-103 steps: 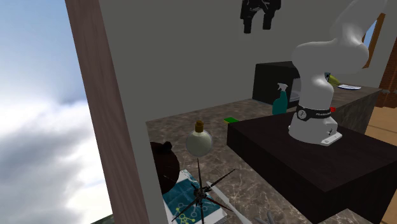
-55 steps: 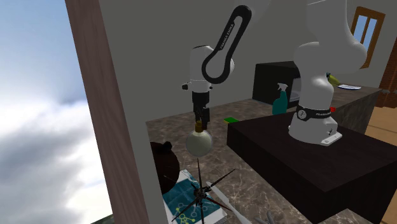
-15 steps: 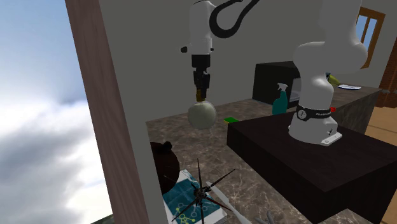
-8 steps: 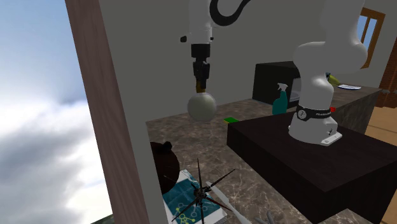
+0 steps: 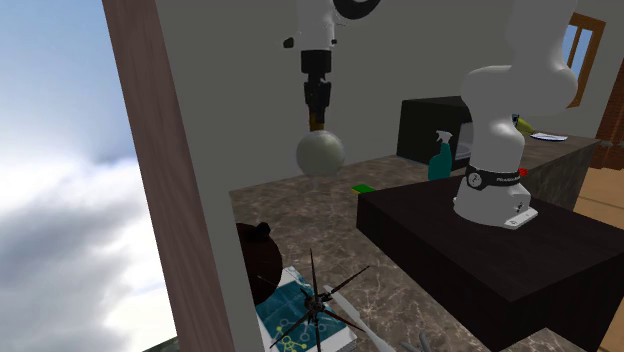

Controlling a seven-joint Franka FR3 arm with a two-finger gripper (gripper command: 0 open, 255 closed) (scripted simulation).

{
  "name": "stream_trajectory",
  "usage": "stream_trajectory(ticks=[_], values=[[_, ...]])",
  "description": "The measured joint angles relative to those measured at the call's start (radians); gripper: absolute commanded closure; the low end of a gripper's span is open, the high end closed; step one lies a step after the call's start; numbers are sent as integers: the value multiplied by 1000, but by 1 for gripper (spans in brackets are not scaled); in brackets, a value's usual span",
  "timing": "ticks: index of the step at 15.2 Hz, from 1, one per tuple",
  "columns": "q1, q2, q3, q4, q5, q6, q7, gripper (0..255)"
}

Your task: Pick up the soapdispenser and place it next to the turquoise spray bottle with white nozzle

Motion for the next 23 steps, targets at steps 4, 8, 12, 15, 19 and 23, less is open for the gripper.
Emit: stream_trajectory(ticks=[4, 8, 12, 15, 19, 23], values=[[1, -18, 7, 38, -4, -55, 8, 255], [0, -39, 11, 74, -9, -111, 11, 255], [0, -55, 17, 114, -12, -166, 16, 255], [1, -60, 20, 150, -12, -207, 17, 255], [-34, -132, -9, 101, -49, -226, -26, 255], [-81, -209, -51, 46, -96, -240, -87, 255]])
